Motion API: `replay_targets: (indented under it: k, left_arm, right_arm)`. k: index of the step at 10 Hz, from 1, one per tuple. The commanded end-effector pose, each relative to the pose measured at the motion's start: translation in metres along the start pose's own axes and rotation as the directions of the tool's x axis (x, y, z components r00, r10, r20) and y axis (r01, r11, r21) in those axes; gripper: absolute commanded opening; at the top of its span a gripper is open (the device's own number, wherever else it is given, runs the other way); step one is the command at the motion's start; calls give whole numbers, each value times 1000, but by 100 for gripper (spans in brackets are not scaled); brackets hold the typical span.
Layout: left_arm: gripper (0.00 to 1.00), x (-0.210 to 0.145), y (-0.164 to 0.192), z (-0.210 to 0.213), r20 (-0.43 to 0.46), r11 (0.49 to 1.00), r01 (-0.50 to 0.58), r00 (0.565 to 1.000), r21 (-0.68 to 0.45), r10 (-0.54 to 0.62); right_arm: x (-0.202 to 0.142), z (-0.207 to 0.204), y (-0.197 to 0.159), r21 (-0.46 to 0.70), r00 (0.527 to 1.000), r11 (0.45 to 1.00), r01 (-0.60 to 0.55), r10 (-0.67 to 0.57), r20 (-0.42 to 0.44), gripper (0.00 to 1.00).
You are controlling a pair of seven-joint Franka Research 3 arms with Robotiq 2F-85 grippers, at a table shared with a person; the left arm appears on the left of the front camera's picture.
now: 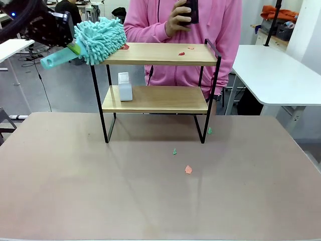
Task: Clean the shelf.
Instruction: Clean the remaining tier of the Shelf with the Duster once objects are removed.
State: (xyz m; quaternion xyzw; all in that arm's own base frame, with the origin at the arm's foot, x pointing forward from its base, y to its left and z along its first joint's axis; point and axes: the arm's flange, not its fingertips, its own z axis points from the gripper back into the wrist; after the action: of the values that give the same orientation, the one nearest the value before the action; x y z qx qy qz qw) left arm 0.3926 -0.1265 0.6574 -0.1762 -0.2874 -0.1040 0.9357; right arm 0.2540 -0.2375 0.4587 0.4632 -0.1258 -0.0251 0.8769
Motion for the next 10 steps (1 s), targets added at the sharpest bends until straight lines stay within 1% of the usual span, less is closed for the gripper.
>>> replay_targets:
  k: [1, 4, 6, 10]
  left_arm:
    - [12, 12, -17, -3, -26, 1000, -1, 1000, 17, 2]
    - [12, 27, -43, -26, -47, 998, 51, 998, 27, -50]
    - [12, 37, -64, -39, -83, 996, 89, 992, -17, -90]
    - [12, 56, -113, -61, -96, 974, 202, 973, -102, -212]
  right_arm:
    - [0, 3, 0, 2, 1000, 1000, -26, 26, -5, 100]
    - [0, 3, 0, 2, 1000, 1000, -26, 26, -5, 100]
    - [0, 3, 0, 2, 1000, 1000, -26, 26, -5, 100]
    - [0, 3, 0, 2, 1000, 1000, -26, 26, -5, 100]
